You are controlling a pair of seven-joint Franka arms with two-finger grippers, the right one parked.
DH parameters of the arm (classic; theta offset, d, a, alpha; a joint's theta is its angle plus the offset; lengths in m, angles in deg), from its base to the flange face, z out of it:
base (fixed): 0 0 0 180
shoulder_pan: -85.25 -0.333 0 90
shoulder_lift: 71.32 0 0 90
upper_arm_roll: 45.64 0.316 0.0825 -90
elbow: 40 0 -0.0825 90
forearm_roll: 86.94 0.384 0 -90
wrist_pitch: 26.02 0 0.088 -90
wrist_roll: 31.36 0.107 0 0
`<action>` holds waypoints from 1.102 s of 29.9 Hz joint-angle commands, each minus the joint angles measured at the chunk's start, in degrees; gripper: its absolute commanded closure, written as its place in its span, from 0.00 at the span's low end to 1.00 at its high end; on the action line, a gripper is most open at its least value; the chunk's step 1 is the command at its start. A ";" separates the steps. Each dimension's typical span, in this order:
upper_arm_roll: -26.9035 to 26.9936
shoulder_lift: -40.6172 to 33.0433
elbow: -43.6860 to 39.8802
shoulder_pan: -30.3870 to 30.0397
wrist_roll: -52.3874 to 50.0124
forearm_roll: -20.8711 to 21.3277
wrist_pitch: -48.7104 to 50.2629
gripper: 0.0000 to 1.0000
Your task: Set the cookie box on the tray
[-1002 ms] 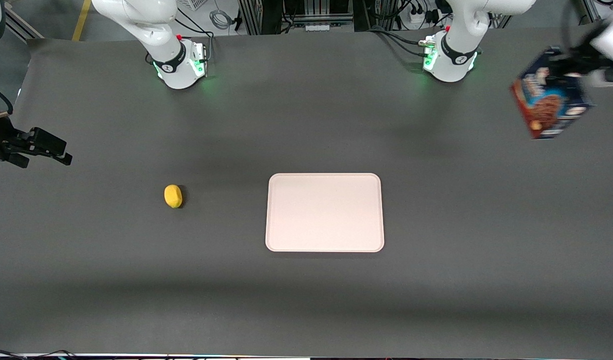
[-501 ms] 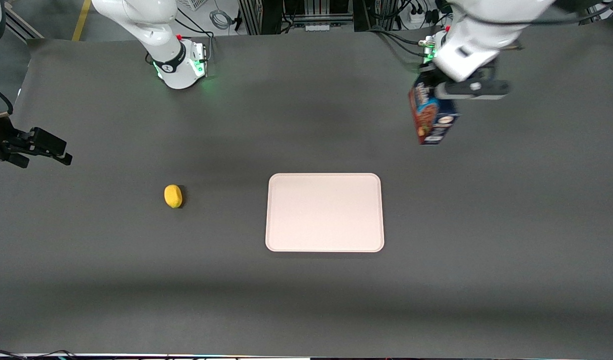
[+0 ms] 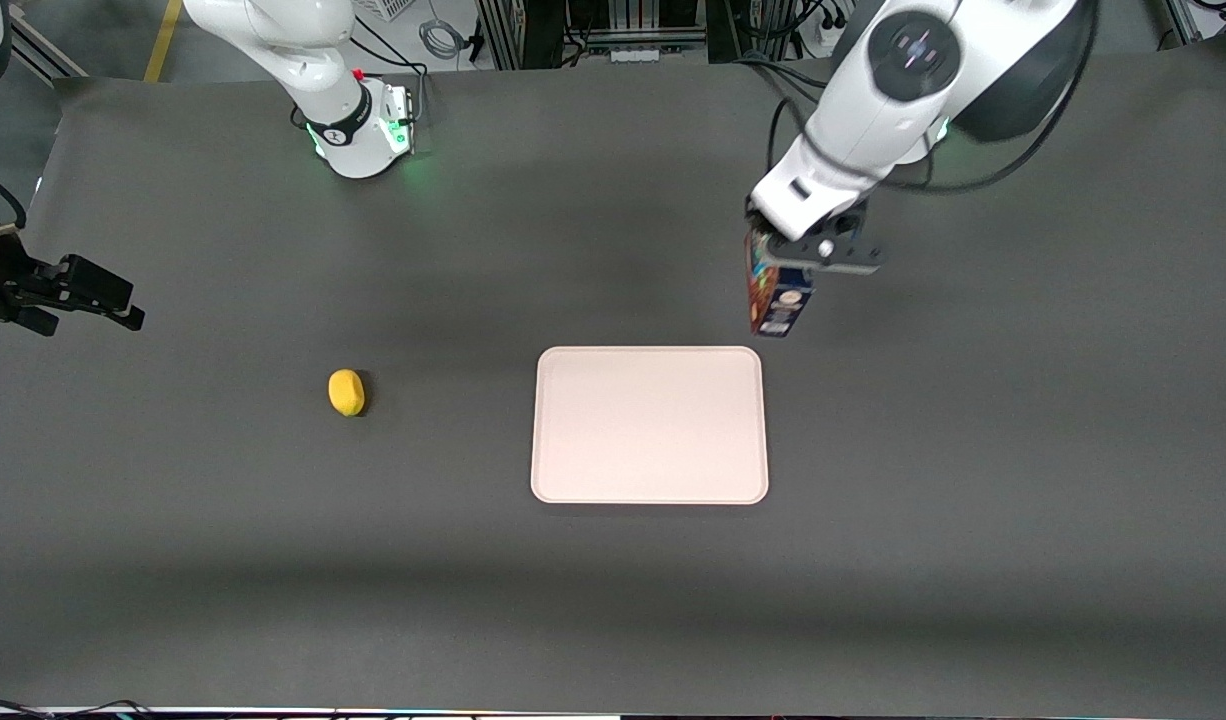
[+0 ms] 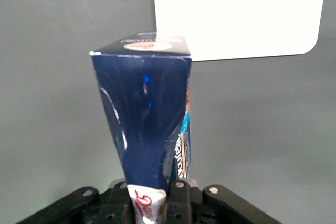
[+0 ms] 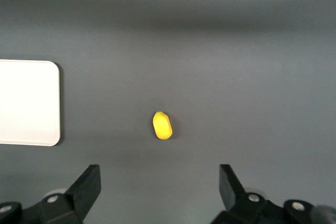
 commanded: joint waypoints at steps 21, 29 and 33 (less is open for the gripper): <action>-0.87 24.45 -16.29 0.04 -2.91 7.71 -7.51 0.78; -0.43 28.84 -18.66 -1.02 -2.11 12.63 -9.89 0.79; -0.34 31.31 -19.10 -1.37 -2.20 13.69 -12.70 0.79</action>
